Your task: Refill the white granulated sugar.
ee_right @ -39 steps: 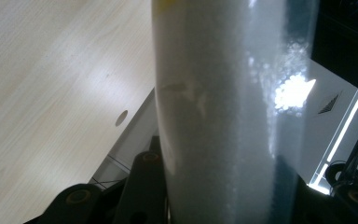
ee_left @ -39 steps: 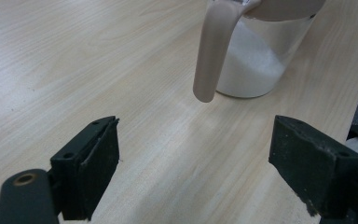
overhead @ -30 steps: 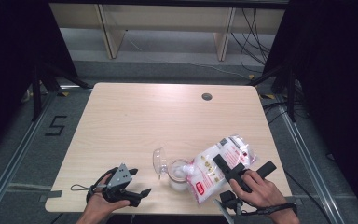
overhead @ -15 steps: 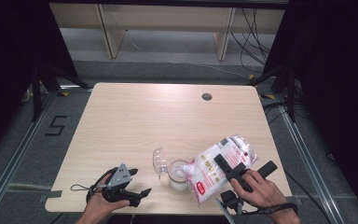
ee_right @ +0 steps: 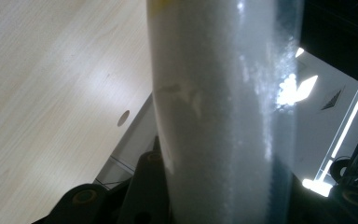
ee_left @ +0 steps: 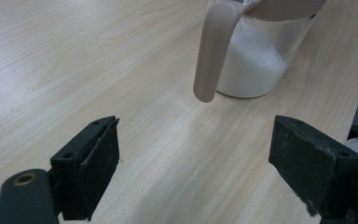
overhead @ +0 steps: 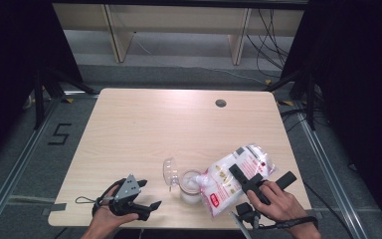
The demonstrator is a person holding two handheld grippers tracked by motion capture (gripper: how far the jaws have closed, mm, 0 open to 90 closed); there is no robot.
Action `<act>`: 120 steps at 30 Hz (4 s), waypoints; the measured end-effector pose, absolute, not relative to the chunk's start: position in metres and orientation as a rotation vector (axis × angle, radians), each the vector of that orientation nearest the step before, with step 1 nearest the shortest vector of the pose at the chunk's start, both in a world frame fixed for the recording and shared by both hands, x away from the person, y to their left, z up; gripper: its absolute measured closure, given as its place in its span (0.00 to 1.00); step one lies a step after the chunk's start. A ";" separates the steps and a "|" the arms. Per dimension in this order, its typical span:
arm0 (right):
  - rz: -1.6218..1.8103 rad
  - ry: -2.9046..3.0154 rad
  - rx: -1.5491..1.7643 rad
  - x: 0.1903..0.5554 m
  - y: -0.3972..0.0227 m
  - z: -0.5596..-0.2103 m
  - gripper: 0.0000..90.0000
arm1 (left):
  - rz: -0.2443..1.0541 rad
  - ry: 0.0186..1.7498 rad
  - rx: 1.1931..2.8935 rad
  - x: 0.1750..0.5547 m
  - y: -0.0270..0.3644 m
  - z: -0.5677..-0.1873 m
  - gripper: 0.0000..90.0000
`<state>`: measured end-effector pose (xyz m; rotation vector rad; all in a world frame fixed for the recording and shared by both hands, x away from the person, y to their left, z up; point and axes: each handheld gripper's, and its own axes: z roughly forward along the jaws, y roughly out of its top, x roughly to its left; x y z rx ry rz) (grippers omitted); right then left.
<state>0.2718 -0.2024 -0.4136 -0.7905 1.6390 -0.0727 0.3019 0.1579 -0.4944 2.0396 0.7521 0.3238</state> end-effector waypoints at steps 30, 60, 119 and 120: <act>-0.069 1.639 -0.800 0.273 -0.203 -0.412 0.87 | 0.333 0.748 2.031 0.302 0.158 -0.495 0.17; -0.052 1.641 -0.789 0.275 -0.206 -0.412 0.87 | 0.325 0.749 2.029 0.302 0.158 -0.495 0.17; 0.234 1.756 -0.650 0.281 -0.208 -0.418 0.88 | 0.335 0.751 2.022 0.302 0.159 -0.493 0.18; 0.239 1.759 -0.649 0.282 -0.208 -0.419 0.88 | 0.332 0.755 2.022 0.301 0.158 -0.493 0.18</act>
